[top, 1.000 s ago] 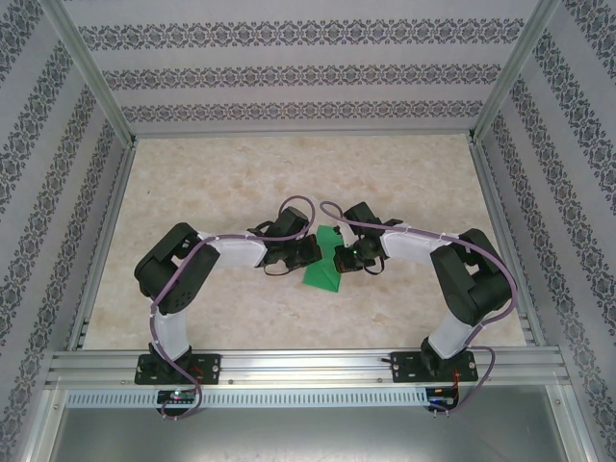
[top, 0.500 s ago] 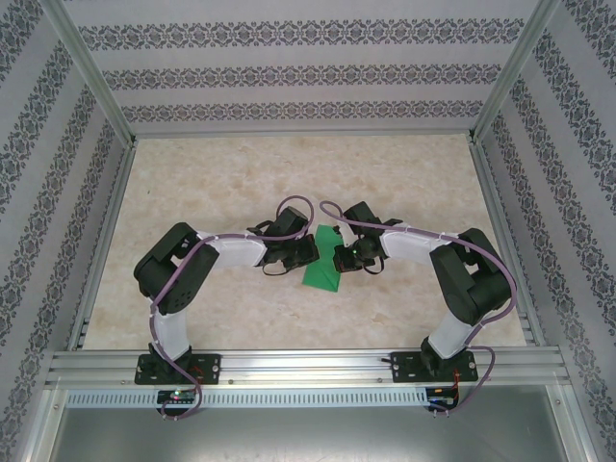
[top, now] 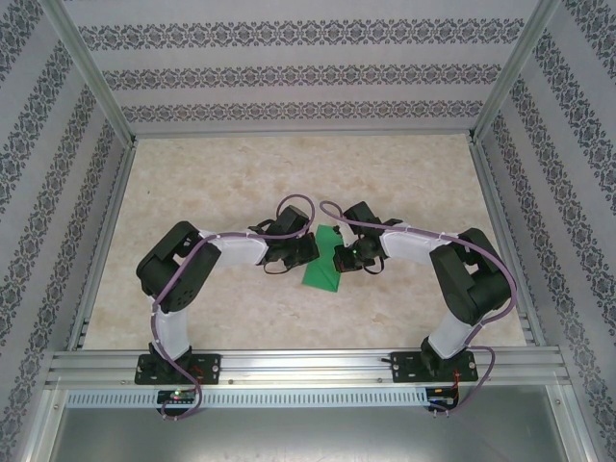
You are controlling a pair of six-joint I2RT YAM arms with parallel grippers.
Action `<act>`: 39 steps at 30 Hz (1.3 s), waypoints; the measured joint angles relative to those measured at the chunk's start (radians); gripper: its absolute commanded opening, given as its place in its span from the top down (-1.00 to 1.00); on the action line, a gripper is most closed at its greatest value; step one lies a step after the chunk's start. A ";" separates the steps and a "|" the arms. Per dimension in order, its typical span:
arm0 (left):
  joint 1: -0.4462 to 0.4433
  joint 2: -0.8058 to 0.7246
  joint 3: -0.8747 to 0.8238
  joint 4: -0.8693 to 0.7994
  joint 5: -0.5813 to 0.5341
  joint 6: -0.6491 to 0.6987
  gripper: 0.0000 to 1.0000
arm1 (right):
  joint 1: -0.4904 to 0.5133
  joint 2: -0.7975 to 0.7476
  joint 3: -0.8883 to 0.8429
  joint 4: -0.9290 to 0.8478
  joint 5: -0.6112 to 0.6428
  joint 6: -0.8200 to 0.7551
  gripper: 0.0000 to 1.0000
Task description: Fold a paper plane with a square sheet of paper (pick it up from the middle)
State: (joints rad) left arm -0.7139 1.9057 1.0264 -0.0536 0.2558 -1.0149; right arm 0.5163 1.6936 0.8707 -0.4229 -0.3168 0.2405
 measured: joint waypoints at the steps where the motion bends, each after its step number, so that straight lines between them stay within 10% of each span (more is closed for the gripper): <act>1: 0.000 0.000 0.000 -0.002 -0.002 0.000 0.93 | 0.000 0.000 0.000 0.000 0.000 0.000 0.94; 39: 0.083 -0.085 0.045 -0.097 0.077 0.041 0.87 | 0.001 0.013 0.006 0.026 -0.011 0.000 0.93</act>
State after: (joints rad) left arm -0.6308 1.8206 1.0710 -0.1509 0.3325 -0.9741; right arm 0.5171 1.7065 0.8772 -0.3969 -0.3275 0.2405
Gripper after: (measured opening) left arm 0.075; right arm 0.040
